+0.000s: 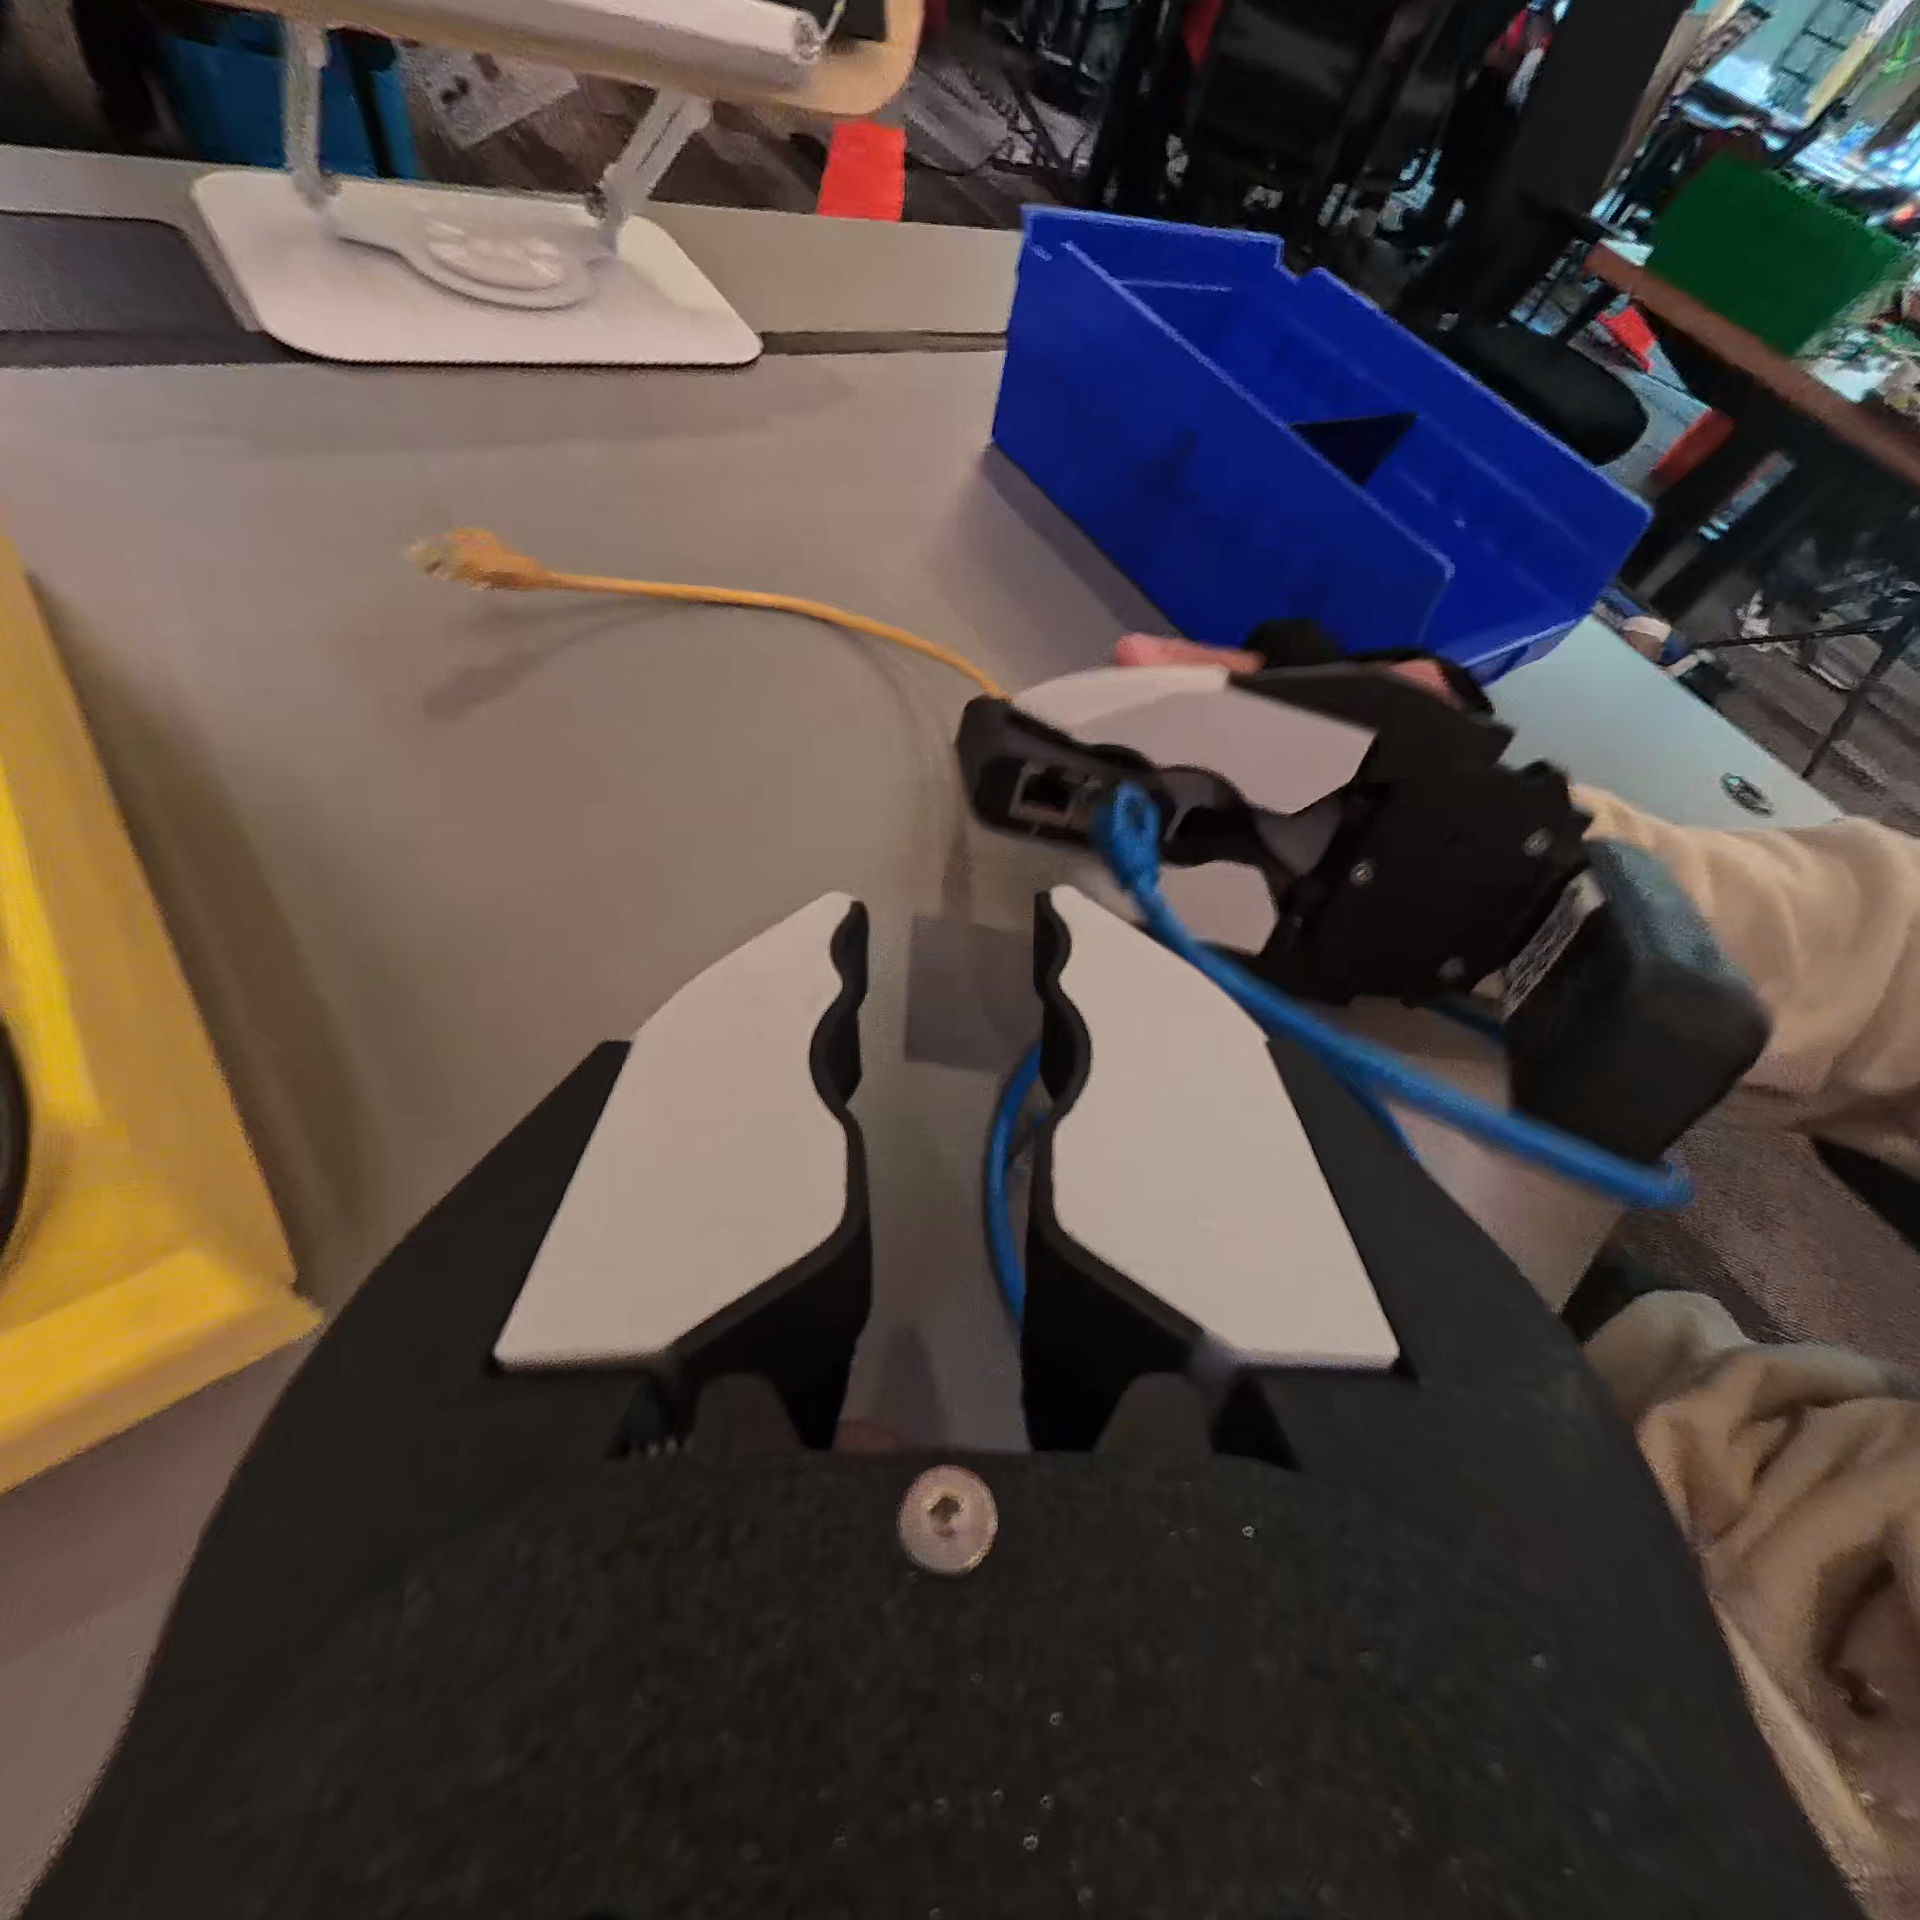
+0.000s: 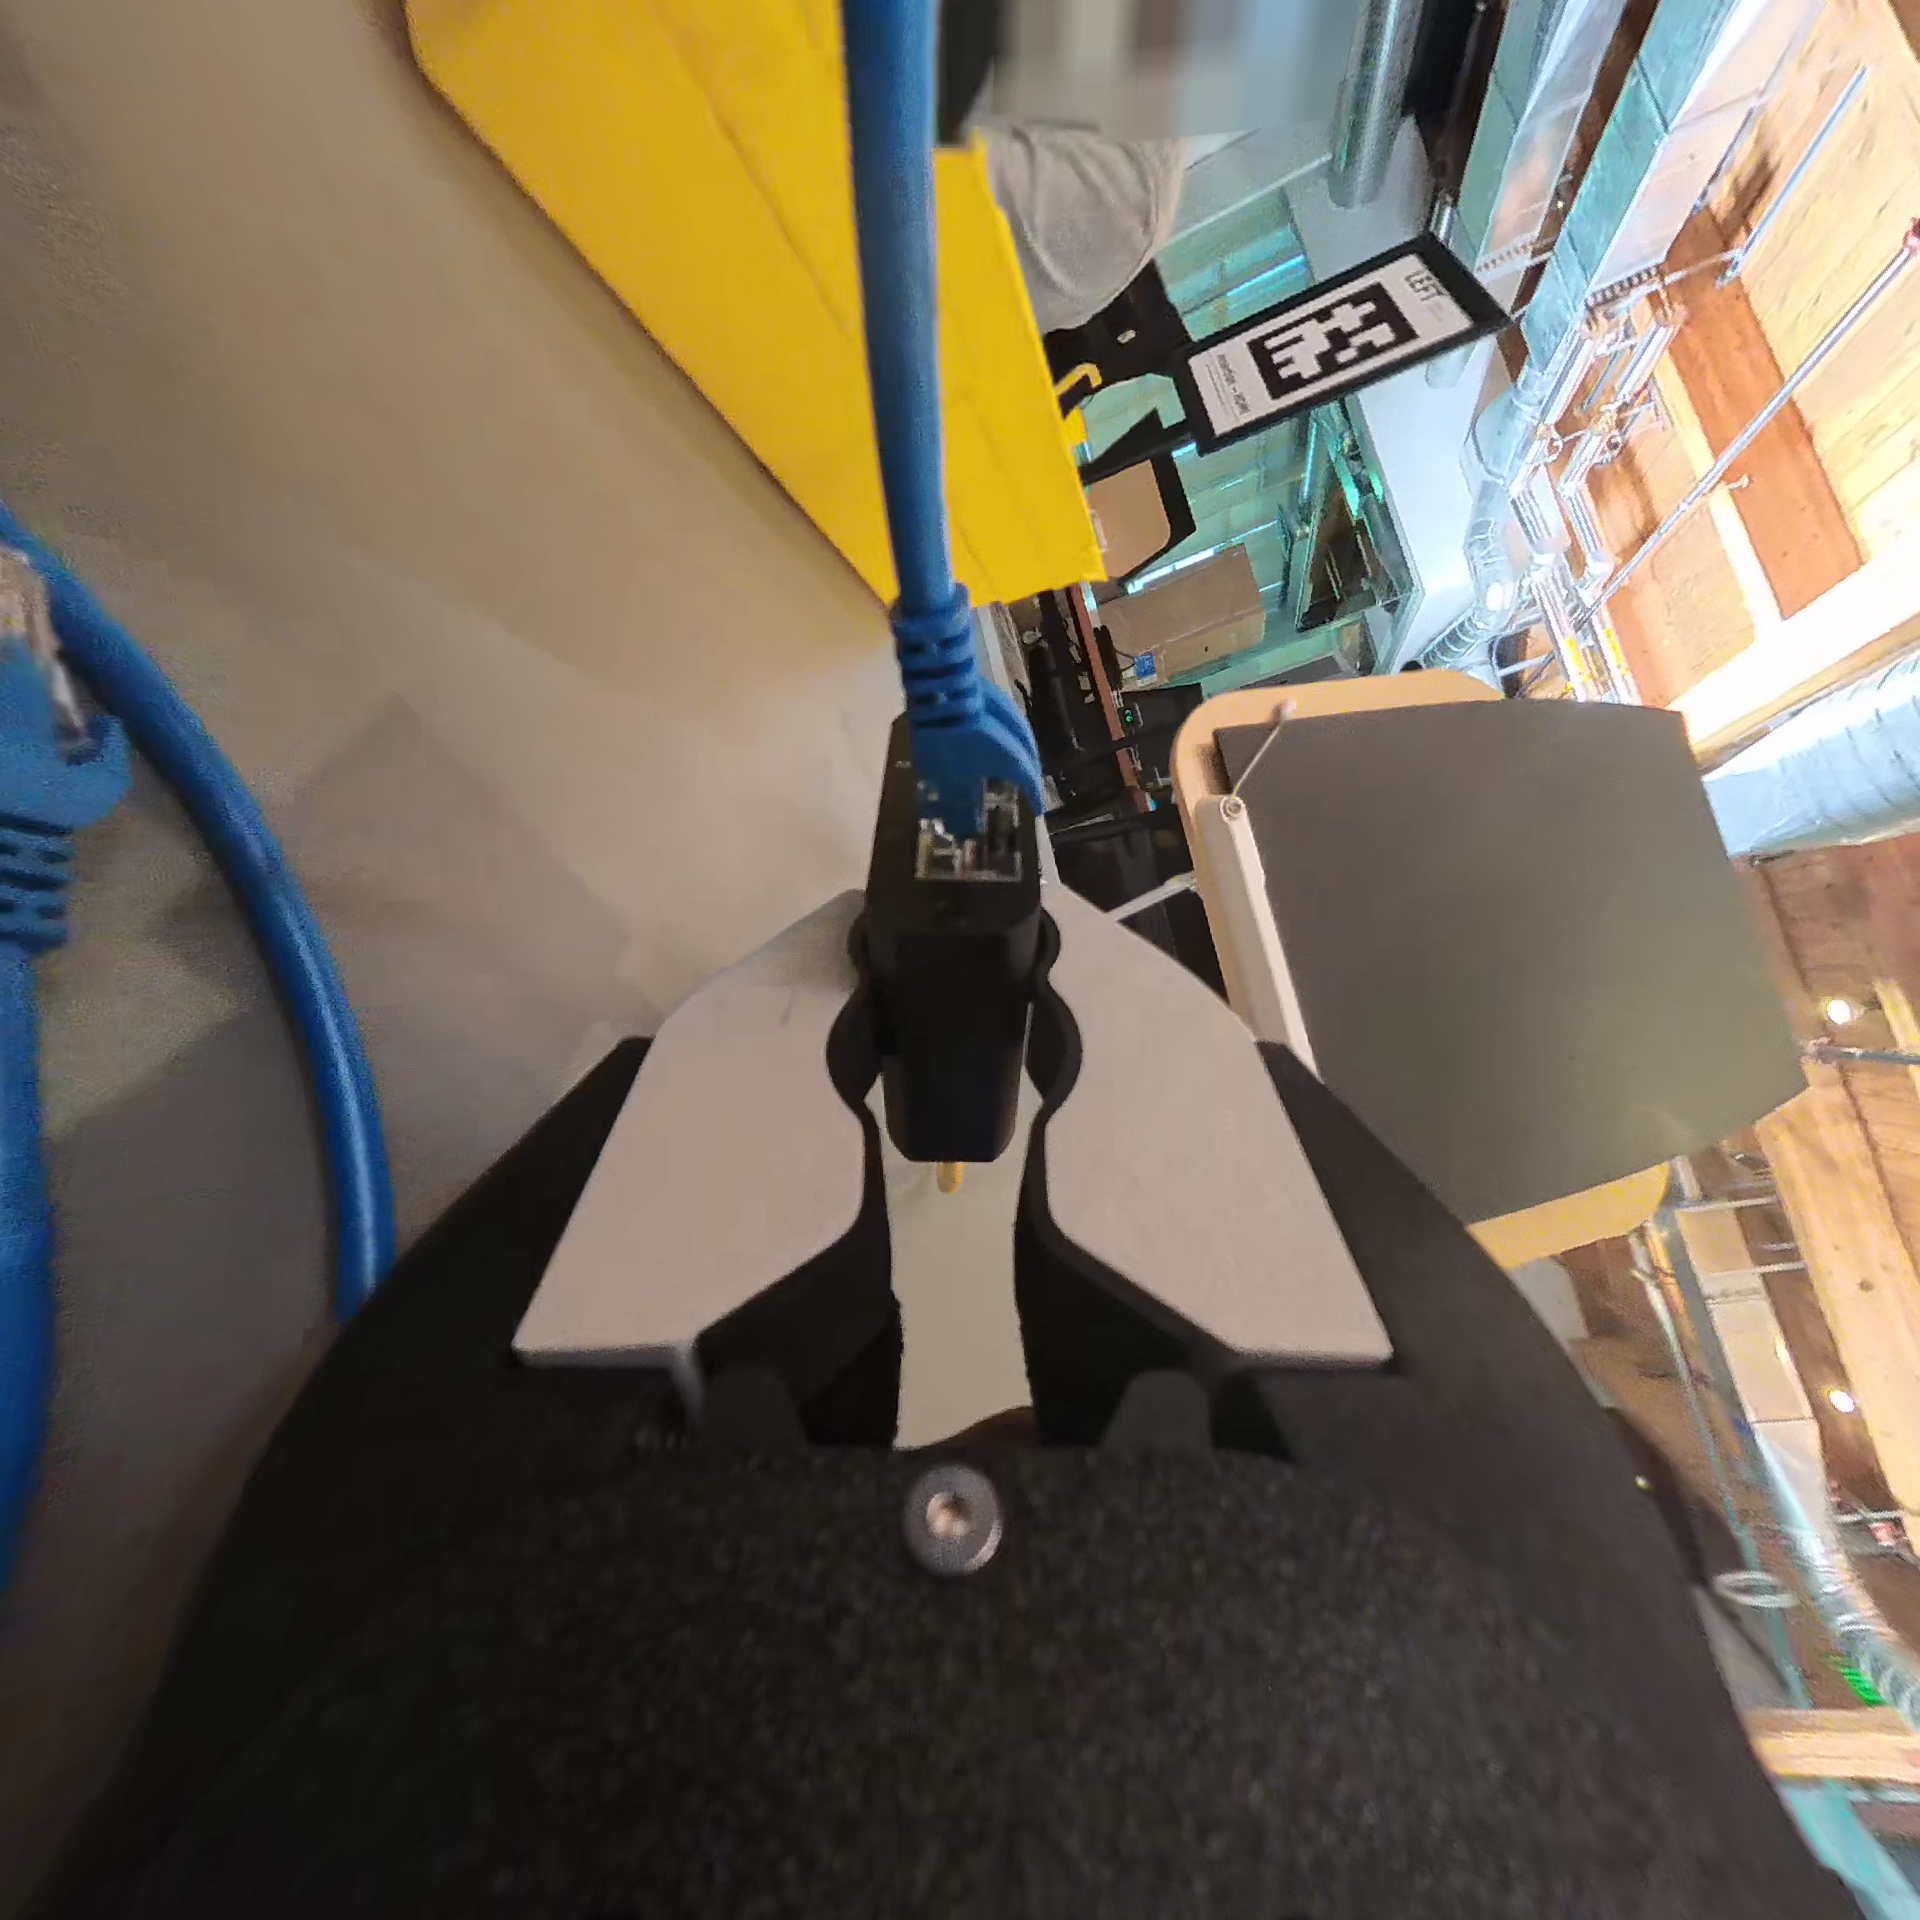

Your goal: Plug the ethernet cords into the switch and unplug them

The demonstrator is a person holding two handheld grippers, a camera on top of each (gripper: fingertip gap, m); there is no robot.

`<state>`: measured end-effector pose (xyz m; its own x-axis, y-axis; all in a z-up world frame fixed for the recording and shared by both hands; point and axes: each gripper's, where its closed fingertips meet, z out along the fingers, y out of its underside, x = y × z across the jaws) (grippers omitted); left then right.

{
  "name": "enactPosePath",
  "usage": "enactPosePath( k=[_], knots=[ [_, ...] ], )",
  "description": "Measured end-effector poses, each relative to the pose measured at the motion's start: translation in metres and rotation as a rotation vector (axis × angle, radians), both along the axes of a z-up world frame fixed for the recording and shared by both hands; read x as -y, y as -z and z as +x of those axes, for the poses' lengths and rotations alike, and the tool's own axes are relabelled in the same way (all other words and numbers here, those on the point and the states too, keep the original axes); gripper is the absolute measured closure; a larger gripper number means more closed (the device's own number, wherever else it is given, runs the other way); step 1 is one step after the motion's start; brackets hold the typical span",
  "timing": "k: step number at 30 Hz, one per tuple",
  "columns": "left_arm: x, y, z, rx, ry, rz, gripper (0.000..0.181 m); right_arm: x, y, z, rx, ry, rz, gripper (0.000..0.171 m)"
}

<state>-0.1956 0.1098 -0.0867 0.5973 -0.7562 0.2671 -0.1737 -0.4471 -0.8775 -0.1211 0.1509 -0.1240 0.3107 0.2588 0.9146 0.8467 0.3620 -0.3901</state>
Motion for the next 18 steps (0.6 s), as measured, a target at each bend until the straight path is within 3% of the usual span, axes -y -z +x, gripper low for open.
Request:
enactPosePath(
  k=[10, 18],
  knots=[
    [0.031, 0.031, 0.014, -0.155, 0.037, 0.142, 0.152, -0.003, -0.005, 0.006, -0.027, 0.014, -0.003, 0.147],
    [0.014, 0.024, 0.048, -0.121, 0.0, 0.274, 0.149, 0.0, -0.002, -0.004, 0.014, 0.013, 0.0, 0.147]
  ],
)
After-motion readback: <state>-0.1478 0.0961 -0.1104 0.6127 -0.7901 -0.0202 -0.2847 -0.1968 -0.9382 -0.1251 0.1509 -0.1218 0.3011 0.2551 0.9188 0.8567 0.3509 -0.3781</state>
